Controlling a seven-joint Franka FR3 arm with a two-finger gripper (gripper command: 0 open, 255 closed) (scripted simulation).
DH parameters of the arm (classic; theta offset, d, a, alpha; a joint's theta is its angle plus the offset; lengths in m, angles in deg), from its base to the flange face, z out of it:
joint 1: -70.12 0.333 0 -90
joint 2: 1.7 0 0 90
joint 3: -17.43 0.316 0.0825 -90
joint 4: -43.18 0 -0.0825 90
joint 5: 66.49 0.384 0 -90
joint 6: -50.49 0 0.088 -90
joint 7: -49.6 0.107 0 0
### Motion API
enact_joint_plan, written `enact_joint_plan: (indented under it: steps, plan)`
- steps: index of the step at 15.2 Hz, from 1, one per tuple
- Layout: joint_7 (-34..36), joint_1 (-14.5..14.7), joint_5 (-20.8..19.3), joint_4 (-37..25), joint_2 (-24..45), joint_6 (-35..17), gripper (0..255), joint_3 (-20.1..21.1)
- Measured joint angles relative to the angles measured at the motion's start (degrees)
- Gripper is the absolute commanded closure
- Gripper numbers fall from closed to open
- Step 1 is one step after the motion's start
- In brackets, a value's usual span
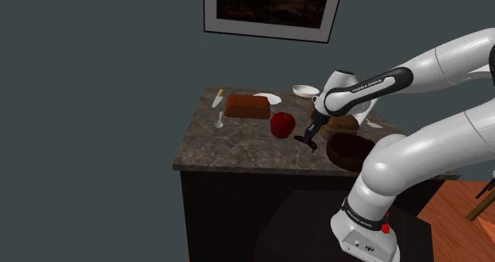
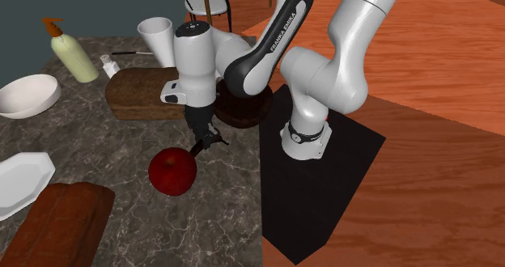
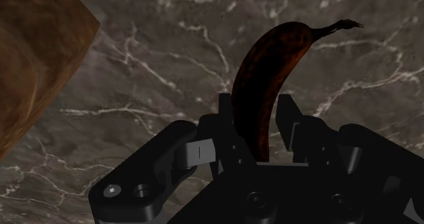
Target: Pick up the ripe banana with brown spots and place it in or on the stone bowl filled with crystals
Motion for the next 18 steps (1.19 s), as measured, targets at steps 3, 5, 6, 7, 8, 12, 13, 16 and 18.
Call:
enact_joint_plan:
  steps: [3,5,6,7,8,12,13,16,18]
  plan:
    - [0.21,-0.17,0.12,-0.32,-1.01,1.31,255,0.55]
    - [0.32,-0.48,0.32,-1.0,-2.58,3.54,255,1.27]
    - [0.5,-0.43,0.57,-1.51,-3.27,4.71,255,1.73]
    - [0.67,-0.46,0.74,-1.87,-3.95,5.75,255,2.16]
    - [0.68,-0.64,0.83,-2.18,-4.73,6.82,255,2.5]
    - [1.08,-0.63,1.67,-4.09,-7.14,11.09,255,4.05]
    - [1.02,-0.58,1.87,-4.69,-7.42,11.95,255,4.22]
    - [1.25,-0.76,2.39,-5.87,-9.35,15.06,255,5.36]
    - [1.55,-0.51,2.93,-6.98,-10.01,16.81,255,6.11]
